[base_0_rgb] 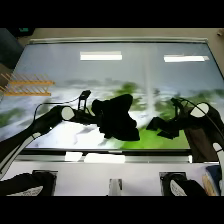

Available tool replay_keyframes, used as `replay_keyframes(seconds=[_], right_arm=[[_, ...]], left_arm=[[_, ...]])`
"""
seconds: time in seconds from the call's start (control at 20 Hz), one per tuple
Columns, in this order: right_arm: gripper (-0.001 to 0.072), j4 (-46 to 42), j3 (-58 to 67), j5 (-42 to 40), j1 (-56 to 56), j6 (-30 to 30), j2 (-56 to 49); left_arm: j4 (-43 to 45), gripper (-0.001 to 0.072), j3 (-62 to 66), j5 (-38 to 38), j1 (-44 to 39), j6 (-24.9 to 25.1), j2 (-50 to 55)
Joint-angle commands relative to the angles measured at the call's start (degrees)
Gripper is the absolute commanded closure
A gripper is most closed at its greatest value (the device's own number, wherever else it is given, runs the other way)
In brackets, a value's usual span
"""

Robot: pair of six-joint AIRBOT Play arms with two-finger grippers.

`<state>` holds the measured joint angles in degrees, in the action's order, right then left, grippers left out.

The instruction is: Fold the shirts.

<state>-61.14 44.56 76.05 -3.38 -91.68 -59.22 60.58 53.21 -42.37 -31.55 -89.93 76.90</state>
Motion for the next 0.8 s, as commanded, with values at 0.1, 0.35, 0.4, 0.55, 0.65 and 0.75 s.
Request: replay_keyframes(seconds=[0.1,0.35,0.4,0.55,0.65,0.75], right_arm=[[0.0037,1.77,-0.15,-0.17,0.13,-0.22,0.04],[0.0023,3.85,-4.76,-4.94,0.13,1.38,0.04],[0.0021,4.17,-6.34,-6.10,0.13,1.49,0.04],[0.0019,9.40,-11.10,-11.67,0.13,2.84,0.04],[0.0019,12.72,-13.53,-14.25,0.13,5.29,-0.59],[0.0020,14.32,-14.67,-14.95,0.13,6.97,-3.15]], left_arm=[[-0.46,0.0058,-0.04,1.49,-1.86,3.96,1.38],[-0.63,0.0665,0.07,5.64,-1.44,2.43,3.80],[-0.61,0.0667,0.48,5.73,-1.18,2.40,3.65],[-0.59,0.0669,2.16,5.75,-0.72,2.49,2.69],[-0.61,0.0669,2.73,5.68,-0.85,2.45,1.92],[-0.61,0.0669,2.84,5.27,-0.94,2.47,1.14]])
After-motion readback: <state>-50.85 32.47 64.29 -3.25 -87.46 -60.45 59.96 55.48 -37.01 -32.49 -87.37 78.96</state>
